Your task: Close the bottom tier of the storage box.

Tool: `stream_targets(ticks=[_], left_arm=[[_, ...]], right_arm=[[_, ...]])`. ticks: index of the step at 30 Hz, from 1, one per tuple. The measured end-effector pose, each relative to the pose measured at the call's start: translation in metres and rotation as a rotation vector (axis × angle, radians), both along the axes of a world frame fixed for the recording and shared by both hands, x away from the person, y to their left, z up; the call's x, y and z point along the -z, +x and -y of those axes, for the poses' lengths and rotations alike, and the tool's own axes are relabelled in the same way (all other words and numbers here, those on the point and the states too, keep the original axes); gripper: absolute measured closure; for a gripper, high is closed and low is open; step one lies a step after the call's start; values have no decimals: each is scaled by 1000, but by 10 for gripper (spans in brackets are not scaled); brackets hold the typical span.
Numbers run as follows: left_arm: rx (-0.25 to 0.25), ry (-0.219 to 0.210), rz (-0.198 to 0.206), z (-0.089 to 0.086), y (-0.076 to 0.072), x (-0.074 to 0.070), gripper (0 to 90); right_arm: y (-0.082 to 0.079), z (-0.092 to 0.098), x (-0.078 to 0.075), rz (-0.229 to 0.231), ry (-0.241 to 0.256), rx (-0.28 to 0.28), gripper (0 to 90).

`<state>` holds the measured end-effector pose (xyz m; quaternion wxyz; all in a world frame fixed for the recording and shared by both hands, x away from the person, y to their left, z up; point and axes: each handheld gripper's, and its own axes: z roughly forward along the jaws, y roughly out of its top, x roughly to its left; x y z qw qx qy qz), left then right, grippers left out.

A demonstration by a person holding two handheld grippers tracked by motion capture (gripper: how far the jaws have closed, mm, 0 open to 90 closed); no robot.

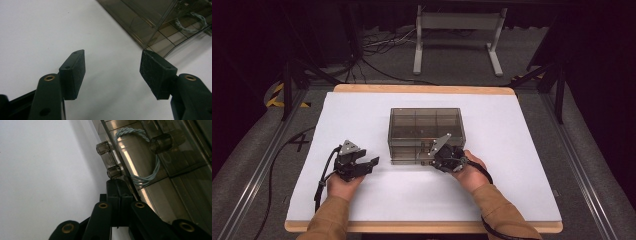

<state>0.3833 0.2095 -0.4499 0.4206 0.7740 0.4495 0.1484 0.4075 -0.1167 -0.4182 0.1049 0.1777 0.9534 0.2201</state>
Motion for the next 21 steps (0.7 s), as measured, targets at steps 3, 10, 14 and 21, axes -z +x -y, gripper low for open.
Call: stream_targets(ticks=[3,10,14,21], left_arm=[[-1,-1,0,0,0,0,379],[0,-1,0,0,0,0,379],[0,-2,0,0,0,0,379],[0,0,0,0,0,0,379]], right_arm=[[1,1,0,5,4,1,900],[5,3,1,7,34,33,900],[7,3,2,24,46,52,900],[9,4,5,69,62,74,900]])
